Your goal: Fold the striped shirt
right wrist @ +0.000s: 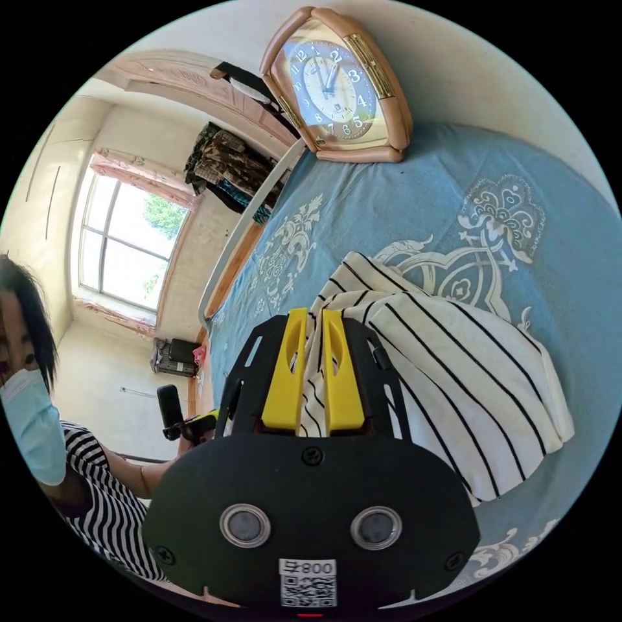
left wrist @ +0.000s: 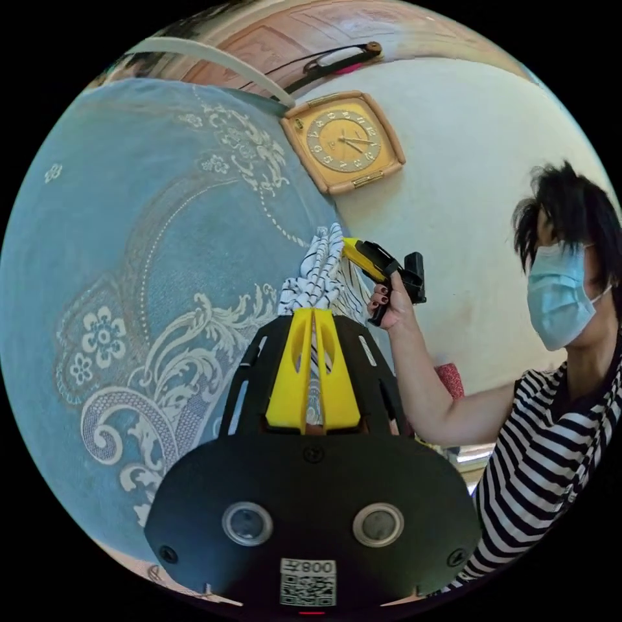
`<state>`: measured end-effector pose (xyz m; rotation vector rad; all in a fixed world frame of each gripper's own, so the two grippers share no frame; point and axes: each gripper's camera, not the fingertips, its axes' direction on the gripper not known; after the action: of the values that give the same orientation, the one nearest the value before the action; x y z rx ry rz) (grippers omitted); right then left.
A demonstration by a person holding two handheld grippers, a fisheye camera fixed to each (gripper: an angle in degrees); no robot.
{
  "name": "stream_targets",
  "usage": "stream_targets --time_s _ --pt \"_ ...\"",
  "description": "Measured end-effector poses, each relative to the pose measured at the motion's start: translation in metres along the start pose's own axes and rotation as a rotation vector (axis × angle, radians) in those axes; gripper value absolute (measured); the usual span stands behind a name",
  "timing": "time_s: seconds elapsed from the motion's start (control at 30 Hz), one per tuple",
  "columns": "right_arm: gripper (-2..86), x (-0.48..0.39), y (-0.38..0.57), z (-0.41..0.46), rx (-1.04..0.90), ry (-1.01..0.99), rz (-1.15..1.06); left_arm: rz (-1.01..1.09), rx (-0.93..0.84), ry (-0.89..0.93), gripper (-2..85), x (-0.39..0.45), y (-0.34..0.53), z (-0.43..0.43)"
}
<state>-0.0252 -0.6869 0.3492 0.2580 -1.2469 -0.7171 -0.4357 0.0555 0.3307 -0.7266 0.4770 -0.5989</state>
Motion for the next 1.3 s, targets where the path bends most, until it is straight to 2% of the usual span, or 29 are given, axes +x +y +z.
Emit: stream_targets --time_s 0.07,0.2,0.3,0.37,0.43,0.53,0.73,0.87,1.0,1.07,1.3 --pt "2.4 -0.002 0.007 -0.005 0.051 -0.022 -0.007 0.155 -0.076 0.008 0.2 0.022 -0.008 0.015" --pt "1.9 -0.01 0.015 -0.001 0.028 0.001 -0.05 0.285 -0.19 -0.078 0.2 0.039 -0.02 0.046" --pt "1.2 -0.013 0.018 0.019 -0.057 0.07 -0.081 0.238 -0.192 -0.196 0.2 0.029 -0.03 0.057" --pt "0.5 -0.007 0.016 0.041 -0.135 0.15 -0.072 0.141 -0.176 -0.166 0.2 0.011 -0.034 0.056" --pt "0.4 -0.001 0.016 0.054 -0.193 0.14 -0.061 0.099 -0.158 -0.114 0.2 0.002 -0.033 0.055" --pt "0.3 -0.002 0.022 0.051 -0.177 0.122 -0.063 0.121 -0.145 -0.111 0.2 0.003 -0.032 0.054" --pt "0.9 0.0 0.065 0.002 -0.024 0.043 -0.041 0.146 -0.109 -0.044 0.2 0.004 -0.031 0.044" --pt "1.9 0.011 0.105 -0.022 0.025 0.005 0.018 0.197 -0.142 -0.017 0.2 0.016 -0.034 0.051" --pt "2.6 0.02 0.129 -0.013 -0.067 0.019 0.058 0.257 -0.196 -0.1 0.2 0.028 -0.042 0.074" --pt "3.2 0.024 0.143 -0.007 -0.116 -0.004 0.068 0.198 -0.222 -0.132 0.3 0.018 -0.046 0.085" --pt "7.6 0.024 0.22 -0.052 -0.041 0.001 0.15 0.152 -0.182 0.066 1.7 0.011 -0.034 0.074"
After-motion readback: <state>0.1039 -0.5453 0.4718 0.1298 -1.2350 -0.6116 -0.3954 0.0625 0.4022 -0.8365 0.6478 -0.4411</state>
